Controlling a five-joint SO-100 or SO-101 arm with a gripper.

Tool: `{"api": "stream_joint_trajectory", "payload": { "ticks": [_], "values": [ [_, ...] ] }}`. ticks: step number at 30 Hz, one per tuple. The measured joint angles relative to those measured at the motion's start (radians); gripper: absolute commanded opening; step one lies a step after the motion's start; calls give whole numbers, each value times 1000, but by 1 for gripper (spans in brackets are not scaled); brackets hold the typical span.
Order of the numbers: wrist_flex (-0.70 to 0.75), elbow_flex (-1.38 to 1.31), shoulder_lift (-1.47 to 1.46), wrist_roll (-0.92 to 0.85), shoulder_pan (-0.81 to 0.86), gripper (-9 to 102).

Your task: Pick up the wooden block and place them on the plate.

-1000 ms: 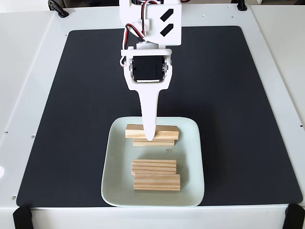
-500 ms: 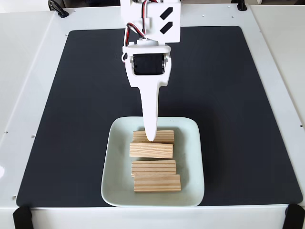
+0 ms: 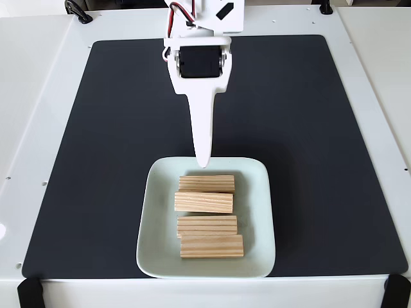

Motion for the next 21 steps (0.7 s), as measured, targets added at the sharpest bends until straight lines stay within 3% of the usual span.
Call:
{"api": "stream_joint_trajectory", "payload": {
  "ticks": [2,9,21],
  "values": [
    [0,63,66,0,-9,-1],
    [-25,325,348,0,-41,0],
    [-663,1071,950,-2,-78,-1]
  ]
}}
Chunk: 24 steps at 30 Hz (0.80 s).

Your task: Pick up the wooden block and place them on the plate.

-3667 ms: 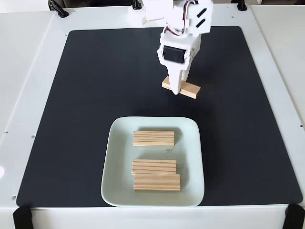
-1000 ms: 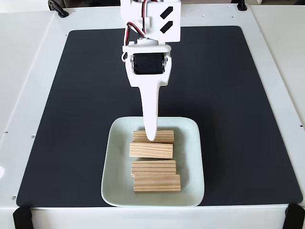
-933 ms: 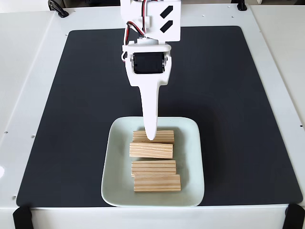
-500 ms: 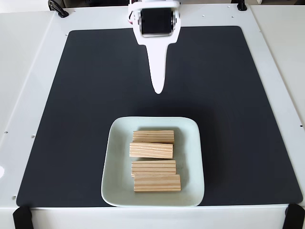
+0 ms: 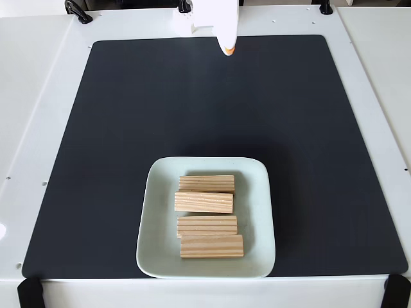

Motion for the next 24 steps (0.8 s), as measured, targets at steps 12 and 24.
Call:
{"api": "stream_joint_trajectory", "payload": {
  "ticks": [12,24],
  "values": [
    [-362,440,491,101,-3,-1],
    [-394,738,976,178,9,-1]
  ]
}}
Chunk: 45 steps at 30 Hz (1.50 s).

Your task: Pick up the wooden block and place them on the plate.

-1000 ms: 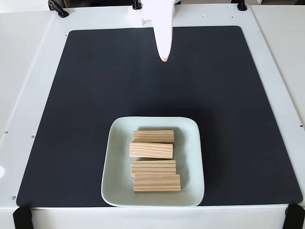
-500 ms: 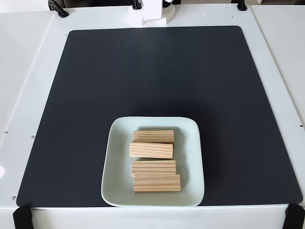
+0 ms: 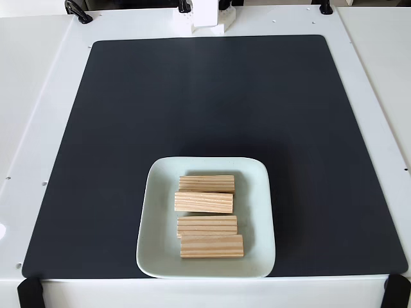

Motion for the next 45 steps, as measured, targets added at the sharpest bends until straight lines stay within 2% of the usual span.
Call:
{"api": "stream_joint_trajectory", "payload": {
  "ticks": [6,12,17,24,33,37,45],
  "values": [
    [0,126,184,-2,0,0],
    [15,230,209,-52,29,0],
    [130,301,209,-55,34,0],
    [465,311,210,-55,11,0],
    [779,311,210,-55,15,0],
    [824,311,210,-55,15,0],
    [824,311,212,-55,15,-1]
  ]
}}
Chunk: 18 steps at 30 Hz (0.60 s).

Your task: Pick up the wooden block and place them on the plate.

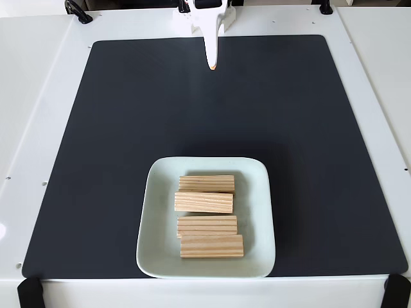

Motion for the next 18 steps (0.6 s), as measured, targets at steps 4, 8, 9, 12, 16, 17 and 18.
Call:
{"api": "stream_joint_trajectory", "payload": {
  "ticks": [4,8,9,12,16,17,18],
  "values": [
    [0,0,0,0,0,-1],
    [0,0,0,0,-12,-1],
    [0,0,0,0,-12,-1],
    [0,0,0,0,-12,-1],
    [0,0,0,0,-12,-1],
    [0,0,0,0,-12,-1],
    [0,0,0,0,-12,-1]
  ]
}}
